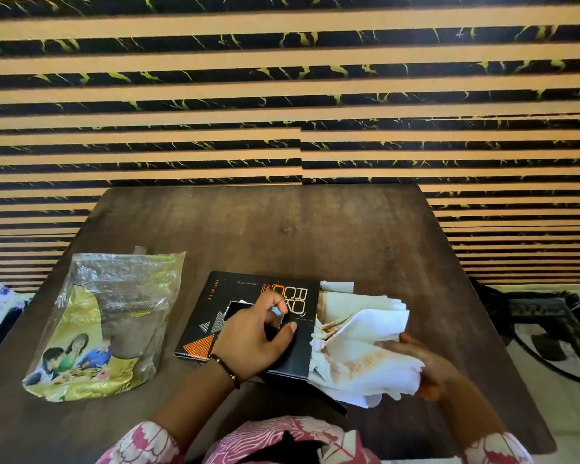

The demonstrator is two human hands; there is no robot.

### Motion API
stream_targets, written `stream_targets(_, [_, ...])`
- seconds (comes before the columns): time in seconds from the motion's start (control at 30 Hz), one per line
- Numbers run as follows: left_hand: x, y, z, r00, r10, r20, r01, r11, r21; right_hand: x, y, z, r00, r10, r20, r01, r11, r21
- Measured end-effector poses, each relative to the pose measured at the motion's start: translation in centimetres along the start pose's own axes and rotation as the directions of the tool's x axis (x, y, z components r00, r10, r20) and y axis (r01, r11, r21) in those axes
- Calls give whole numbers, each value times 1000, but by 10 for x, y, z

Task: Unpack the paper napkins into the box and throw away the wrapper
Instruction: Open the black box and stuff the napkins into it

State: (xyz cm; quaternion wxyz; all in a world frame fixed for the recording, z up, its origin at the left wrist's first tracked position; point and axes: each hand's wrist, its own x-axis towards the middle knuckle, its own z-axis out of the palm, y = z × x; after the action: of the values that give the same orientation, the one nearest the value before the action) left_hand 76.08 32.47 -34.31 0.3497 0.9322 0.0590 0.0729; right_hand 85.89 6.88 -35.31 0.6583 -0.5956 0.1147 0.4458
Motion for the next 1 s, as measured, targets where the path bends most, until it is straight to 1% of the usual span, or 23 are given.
stream_targets(0.1, [2, 5, 4, 1000, 1, 15, -1, 999, 32, 8, 4, -5, 999, -31, -5, 31, 998, -53])
stream_targets(0.17, [3, 9, 7, 1000, 1, 25, -2, 999, 45, 10, 2, -3, 995, -26, -96, 16, 995, -103])
stream_targets(0.27, [3, 12, 10, 999, -18, 26, 17, 999, 44, 19, 0, 2, 959, -82, -271, 0, 957, -292])
stream_targets(0.3, [3, 12, 11, 999, -24, 28, 23, 999, 47, 23, 0, 2, 945, -96, -314, -11, 947, -322])
stream_targets(0.37, [4, 12, 13, 999, -40, 35, 38, 998, 57, 27, -2, 3, 925, -109, -364, -18, 944, -329])
stream_targets(0.43, [5, 11, 15, 997, -61, 40, 58, 995, 81, 30, -4, 3, 922, -106, -373, -20, 948, -318])
stream_targets(0.53, [6, 12, 19, 993, -89, 73, 81, 991, 109, 30, -8, 4, 929, -57, -366, -56, 955, -292])
stream_targets(0.6, [7, 13, 20, 992, -105, 69, 96, 988, 123, 32, -5, 3, 937, -35, -348, -70, 956, -284])
stream_targets(0.63, [7, 13, 20, 992, -109, 62, 101, 987, 128, 32, -2, 1, 946, -21, -325, -71, 960, -270])
stream_targets(0.7, [8, 13, 21, 992, -117, 47, 110, 985, 133, 31, 5, -4, 974, 23, -226, -84, 961, -264])
stream_targets(0.77, [9, 13, 22, 991, -130, 39, 124, 982, 140, 29, 10, -12, 990, 68, -128, -106, 940, -324])
stream_targets(0.8, [10, 13, 23, 990, -137, 39, 130, 981, 144, 28, 10, -16, 990, 80, -112, -114, 934, -339])
stream_targets(0.9, [13, 14, 27, 988, -149, 37, 143, 980, 138, 30, 7, -19, 989, 76, -125, -117, 926, -359])
stream_targets(1.0, [17, 15, 29, 984, -178, 27, 173, 977, 121, 32, 5, -18, 989, 75, -128, -128, 870, -476])
